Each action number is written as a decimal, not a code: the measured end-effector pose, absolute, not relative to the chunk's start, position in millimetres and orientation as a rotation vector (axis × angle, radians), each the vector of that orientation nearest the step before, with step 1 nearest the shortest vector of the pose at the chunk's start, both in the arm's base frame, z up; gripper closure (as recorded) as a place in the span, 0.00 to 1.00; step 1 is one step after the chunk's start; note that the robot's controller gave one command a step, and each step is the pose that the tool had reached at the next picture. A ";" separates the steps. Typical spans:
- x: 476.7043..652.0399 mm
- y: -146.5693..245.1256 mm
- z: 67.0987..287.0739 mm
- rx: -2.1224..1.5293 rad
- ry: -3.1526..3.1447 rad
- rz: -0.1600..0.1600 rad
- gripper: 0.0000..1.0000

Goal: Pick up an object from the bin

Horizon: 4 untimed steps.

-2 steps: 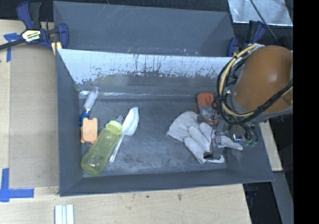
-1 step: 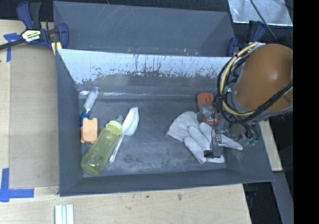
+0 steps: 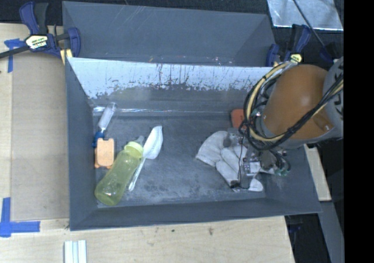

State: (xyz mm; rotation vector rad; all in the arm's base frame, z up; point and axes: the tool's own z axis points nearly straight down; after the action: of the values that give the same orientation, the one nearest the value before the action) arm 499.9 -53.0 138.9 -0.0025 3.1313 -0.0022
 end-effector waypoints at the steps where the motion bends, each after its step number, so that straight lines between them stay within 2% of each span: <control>1: 517.0 -48.3 81.6 -0.125 3.135 0.000 1.00; 2: 516.8 -48.4 81.3 -0.127 3.136 -0.001 0.00; 4: 516.5 -46.7 78.0 -0.076 3.141 0.001 0.00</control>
Offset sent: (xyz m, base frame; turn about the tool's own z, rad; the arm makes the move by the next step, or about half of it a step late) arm 0.0000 0.0000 0.0000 0.0000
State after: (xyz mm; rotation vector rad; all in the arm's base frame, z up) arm 516.5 -46.7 78.0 -0.0760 3.1412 0.0007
